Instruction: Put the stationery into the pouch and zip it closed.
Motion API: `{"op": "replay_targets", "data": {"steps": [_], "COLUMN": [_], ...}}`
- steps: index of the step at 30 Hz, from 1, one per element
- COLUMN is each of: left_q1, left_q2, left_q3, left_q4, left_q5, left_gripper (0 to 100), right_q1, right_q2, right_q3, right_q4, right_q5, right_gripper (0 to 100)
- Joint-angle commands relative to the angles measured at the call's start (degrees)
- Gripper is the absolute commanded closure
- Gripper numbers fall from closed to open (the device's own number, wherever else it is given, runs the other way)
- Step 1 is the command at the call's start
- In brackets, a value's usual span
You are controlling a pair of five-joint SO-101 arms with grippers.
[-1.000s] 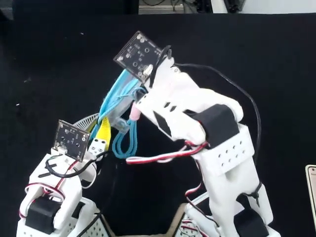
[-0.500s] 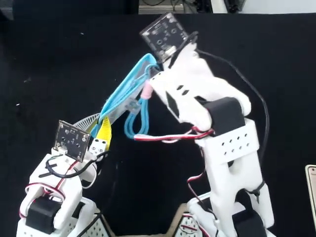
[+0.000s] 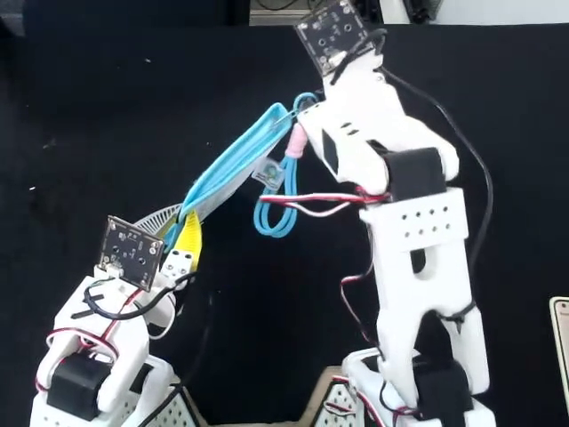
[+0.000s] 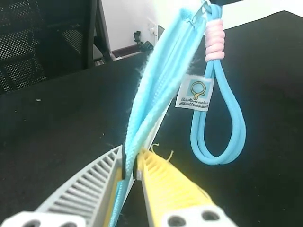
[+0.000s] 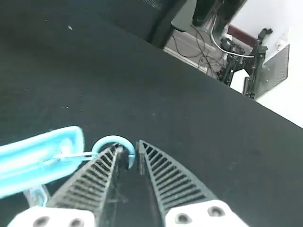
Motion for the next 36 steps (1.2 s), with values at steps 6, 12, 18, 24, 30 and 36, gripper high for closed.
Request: {"op": "replay_targets", "data": {"steps": [6, 12, 18, 24, 30, 36], "left_q1": [0.13, 0.13, 0.13, 0.13, 0.13, 0.13], "left_q2": [-0.09, -0.09, -0.09, -0.09, -0.09, -0.09], "left_q3": [-2.07, -2.07, -2.07, -2.07, -1.98, -2.51], "left_q4": [0.53, 0.53, 0.44, 0.44, 0.44, 1.05], "left_q5": [0.18, 0.18, 0.18, 0.18, 0.18, 0.18], "left_gripper": [97, 97, 97, 97, 97, 91], "right_q1": [7.74, 7.65, -0.70, -8.79, -12.04, -18.37], "right_q2": [0.75, 0.75, -1.45, -5.76, -9.89, -10.51], "right_q3": [-1.27, -0.84, -2.33, -2.95, -2.68, -2.86], "right_q4": [-2.99, -2.20, 6.51, 10.81, 11.08, 10.55], "right_q5": [1.49, 1.05, 1.05, 1.05, -2.55, -4.22], "right_gripper": [98.8, 98.8, 98.6, 98.6, 98.6, 98.6]}}
